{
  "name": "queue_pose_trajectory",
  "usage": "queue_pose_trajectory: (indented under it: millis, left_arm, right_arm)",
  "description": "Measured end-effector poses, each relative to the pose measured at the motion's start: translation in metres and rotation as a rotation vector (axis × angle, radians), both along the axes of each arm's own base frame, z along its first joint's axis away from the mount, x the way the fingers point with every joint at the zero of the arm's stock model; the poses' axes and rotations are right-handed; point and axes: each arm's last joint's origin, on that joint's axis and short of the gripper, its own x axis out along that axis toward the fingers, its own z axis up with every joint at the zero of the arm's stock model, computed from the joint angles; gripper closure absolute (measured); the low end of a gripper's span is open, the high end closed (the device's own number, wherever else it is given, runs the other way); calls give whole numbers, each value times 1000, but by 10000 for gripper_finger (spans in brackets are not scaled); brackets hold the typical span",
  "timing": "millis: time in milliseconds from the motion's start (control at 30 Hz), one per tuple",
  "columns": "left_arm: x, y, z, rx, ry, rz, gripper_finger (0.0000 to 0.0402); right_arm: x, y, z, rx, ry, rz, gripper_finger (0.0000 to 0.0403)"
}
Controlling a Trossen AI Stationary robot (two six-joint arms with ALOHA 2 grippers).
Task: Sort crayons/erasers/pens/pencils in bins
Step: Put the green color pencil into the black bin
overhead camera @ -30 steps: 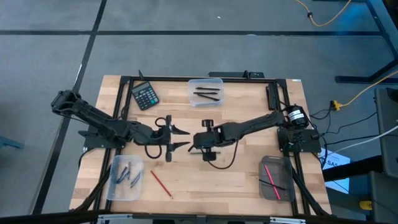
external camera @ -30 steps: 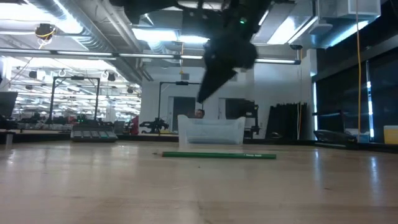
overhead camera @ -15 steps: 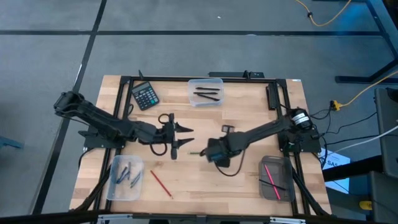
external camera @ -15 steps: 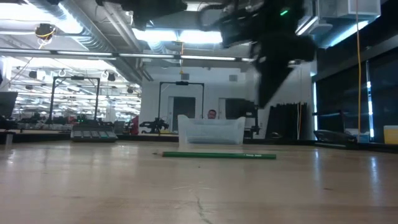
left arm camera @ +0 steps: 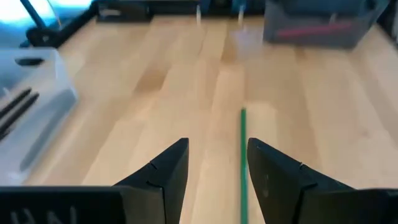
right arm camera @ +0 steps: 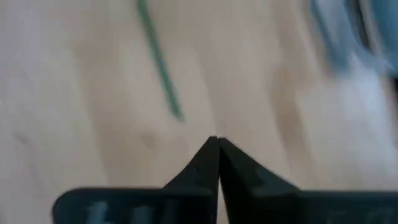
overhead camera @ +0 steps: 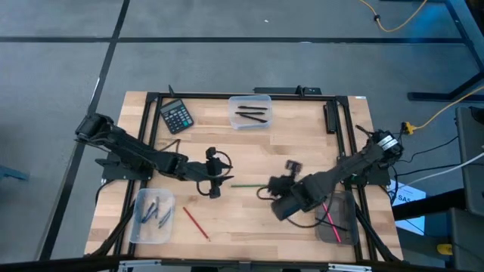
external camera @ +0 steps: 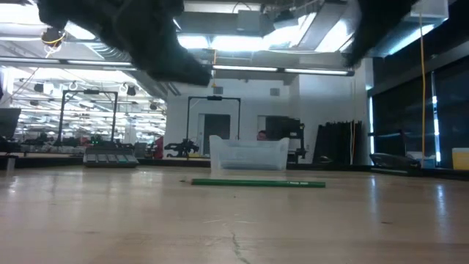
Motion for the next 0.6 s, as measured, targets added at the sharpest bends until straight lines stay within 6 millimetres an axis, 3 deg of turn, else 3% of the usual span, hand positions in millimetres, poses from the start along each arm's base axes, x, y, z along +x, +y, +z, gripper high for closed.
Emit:
queue_pose_trajectory:
  millis: [133,267,433,600]
  left_arm:
    - [3,-1,-21,45,108,-9,245]
    - [6,-3,-40,85,210,-89,245]
    - [9,-5,-50,47,260,-241,245]
    - [12,-4,-49,-10,244,-354,245]
  right_arm:
    - [32,7,-29,79,-208,176,363]
    - [59,-7,-57,164,-317,291,323]
    - [72,-44,-78,263,-242,257,283]
    - [80,-70,-102,380,-128,242,274]
